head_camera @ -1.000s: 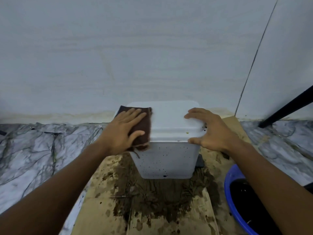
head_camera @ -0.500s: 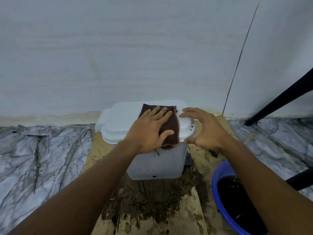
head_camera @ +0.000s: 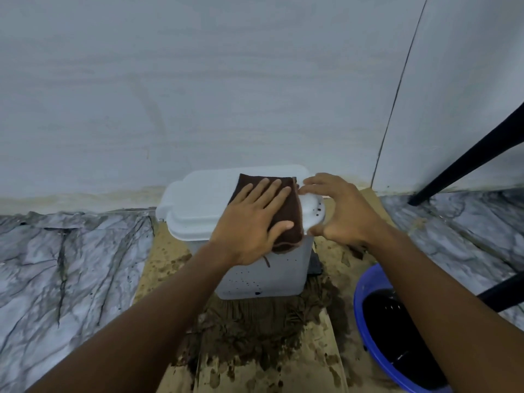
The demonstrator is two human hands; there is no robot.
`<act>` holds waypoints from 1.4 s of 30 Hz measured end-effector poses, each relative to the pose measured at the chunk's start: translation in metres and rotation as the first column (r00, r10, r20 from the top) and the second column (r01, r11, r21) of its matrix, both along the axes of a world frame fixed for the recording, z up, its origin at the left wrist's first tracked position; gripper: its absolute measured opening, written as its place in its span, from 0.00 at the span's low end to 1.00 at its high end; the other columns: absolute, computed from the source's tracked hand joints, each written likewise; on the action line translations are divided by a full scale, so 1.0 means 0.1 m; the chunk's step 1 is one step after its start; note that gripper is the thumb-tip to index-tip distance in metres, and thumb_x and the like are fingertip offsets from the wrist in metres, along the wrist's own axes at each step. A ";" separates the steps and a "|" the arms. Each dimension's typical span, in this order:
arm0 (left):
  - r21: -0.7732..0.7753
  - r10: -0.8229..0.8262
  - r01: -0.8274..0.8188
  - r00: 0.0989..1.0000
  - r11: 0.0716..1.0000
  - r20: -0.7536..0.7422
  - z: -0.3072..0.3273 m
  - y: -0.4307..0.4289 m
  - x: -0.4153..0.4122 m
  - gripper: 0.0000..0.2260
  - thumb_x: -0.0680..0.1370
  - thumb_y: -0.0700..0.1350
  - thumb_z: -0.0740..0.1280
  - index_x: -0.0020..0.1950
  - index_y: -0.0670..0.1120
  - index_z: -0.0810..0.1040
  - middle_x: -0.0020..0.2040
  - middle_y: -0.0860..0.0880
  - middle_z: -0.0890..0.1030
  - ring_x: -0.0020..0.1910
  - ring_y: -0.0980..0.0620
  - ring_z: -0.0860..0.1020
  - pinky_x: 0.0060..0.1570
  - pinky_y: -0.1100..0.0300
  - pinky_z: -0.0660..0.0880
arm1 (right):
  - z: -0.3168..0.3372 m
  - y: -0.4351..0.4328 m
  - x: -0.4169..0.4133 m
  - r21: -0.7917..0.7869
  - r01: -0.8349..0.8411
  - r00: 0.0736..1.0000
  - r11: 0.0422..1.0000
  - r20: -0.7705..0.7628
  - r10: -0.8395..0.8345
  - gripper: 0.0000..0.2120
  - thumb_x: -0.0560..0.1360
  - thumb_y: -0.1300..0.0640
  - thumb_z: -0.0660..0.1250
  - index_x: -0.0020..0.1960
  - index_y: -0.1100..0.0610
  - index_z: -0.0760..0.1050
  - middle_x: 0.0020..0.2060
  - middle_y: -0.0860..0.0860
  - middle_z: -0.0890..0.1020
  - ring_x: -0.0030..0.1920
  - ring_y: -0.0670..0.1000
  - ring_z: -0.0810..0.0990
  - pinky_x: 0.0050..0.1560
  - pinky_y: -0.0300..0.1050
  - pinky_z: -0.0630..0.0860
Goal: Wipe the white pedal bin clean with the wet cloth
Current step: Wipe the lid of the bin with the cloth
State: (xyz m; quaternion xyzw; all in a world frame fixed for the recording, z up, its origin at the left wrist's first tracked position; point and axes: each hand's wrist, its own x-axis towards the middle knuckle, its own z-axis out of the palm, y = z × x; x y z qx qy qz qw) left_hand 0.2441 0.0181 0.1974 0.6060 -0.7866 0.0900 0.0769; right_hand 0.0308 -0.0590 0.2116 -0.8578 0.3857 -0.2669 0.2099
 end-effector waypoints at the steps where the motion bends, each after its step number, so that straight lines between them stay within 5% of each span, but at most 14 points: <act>1: -0.007 -0.040 0.040 0.999 0.999 0.024 -0.01 0.04 0.11 0.30 0.83 0.64 0.47 0.82 0.51 0.50 0.82 0.49 0.54 0.81 0.49 0.50 0.79 0.50 0.48 | -0.01 -0.01 -0.01 0.011 0.016 1.000 1.000 -0.008 -0.016 0.38 0.56 0.57 0.84 0.65 0.49 0.78 0.68 0.47 0.75 0.72 0.49 0.67 0.71 0.49 0.64; 8: -0.040 0.002 0.000 0.999 0.999 0.033 -0.06 0.36 0.94 0.32 0.82 0.64 0.54 0.82 0.49 0.56 0.81 0.48 0.59 0.80 0.48 0.56 0.78 0.45 0.56 | -0.04 -0.05 0.01 0.061 0.022 1.000 0.998 0.003 -0.023 0.39 0.57 0.57 0.84 0.66 0.48 0.77 0.70 0.44 0.73 0.73 0.47 0.65 0.74 0.50 0.64; 16: -0.117 0.058 -0.057 0.998 0.992 0.010 -0.09 -0.04 0.08 0.33 0.81 0.64 0.55 0.80 0.45 0.61 0.79 0.44 0.64 0.78 0.42 0.60 0.77 0.44 0.56 | -0.05 -0.05 0.05 0.073 0.050 0.999 0.996 0.002 -0.050 0.40 0.60 0.56 0.82 0.70 0.49 0.73 0.73 0.45 0.70 0.74 0.49 0.65 0.73 0.53 0.65; 22: -0.096 -0.045 0.048 0.998 0.994 0.032 -0.09 0.08 0.37 0.32 0.82 0.63 0.55 0.82 0.50 0.56 0.80 0.46 0.61 0.80 0.46 0.58 0.78 0.48 0.53 | -0.05 -0.06 0.05 0.109 0.052 0.998 0.993 0.037 -0.057 0.37 0.57 0.56 0.85 0.64 0.48 0.77 0.70 0.43 0.72 0.70 0.44 0.68 0.67 0.39 0.64; 27: -0.084 0.042 -0.040 0.999 0.996 0.015 -0.09 0.29 0.85 0.33 0.81 0.66 0.55 0.81 0.50 0.57 0.80 0.47 0.61 0.80 0.47 0.57 0.79 0.49 0.53 | -0.06 -0.04 0.08 0.107 0.017 0.999 0.994 0.048 -0.022 0.37 0.56 0.56 0.85 0.62 0.48 0.76 0.68 0.44 0.73 0.69 0.47 0.69 0.69 0.46 0.68; 35: -0.092 -0.027 0.031 0.999 0.995 0.042 -0.06 -0.09 -0.04 0.34 0.81 0.65 0.53 0.81 0.46 0.58 0.80 0.44 0.62 0.79 0.43 0.58 0.78 0.45 0.54 | 0.00 0.00 0.04 0.056 0.003 0.998 0.998 0.064 -0.007 0.34 0.55 0.61 0.83 0.60 0.56 0.77 0.63 0.52 0.77 0.62 0.53 0.75 0.62 0.52 0.75; 39: -0.084 -0.057 0.058 0.998 0.995 0.019 -0.06 -0.06 0.00 0.34 0.81 0.66 0.53 0.81 0.48 0.57 0.80 0.47 0.61 0.80 0.47 0.57 0.79 0.49 0.53 | -0.01 0.00 0.03 0.073 -0.027 0.997 0.997 0.073 0.022 0.34 0.56 0.60 0.84 0.60 0.57 0.78 0.64 0.50 0.76 0.63 0.49 0.75 0.60 0.39 0.73; 42: -0.025 -0.074 0.072 0.993 0.997 -0.094 0.02 0.03 0.40 0.32 0.80 0.68 0.55 0.81 0.54 0.59 0.80 0.53 0.60 0.80 0.53 0.56 0.79 0.52 0.53 | -0.06 -0.01 0.02 0.126 0.008 0.997 0.992 0.075 -0.017 0.37 0.56 0.58 0.85 0.63 0.53 0.77 0.69 0.45 0.73 0.69 0.47 0.71 0.65 0.40 0.69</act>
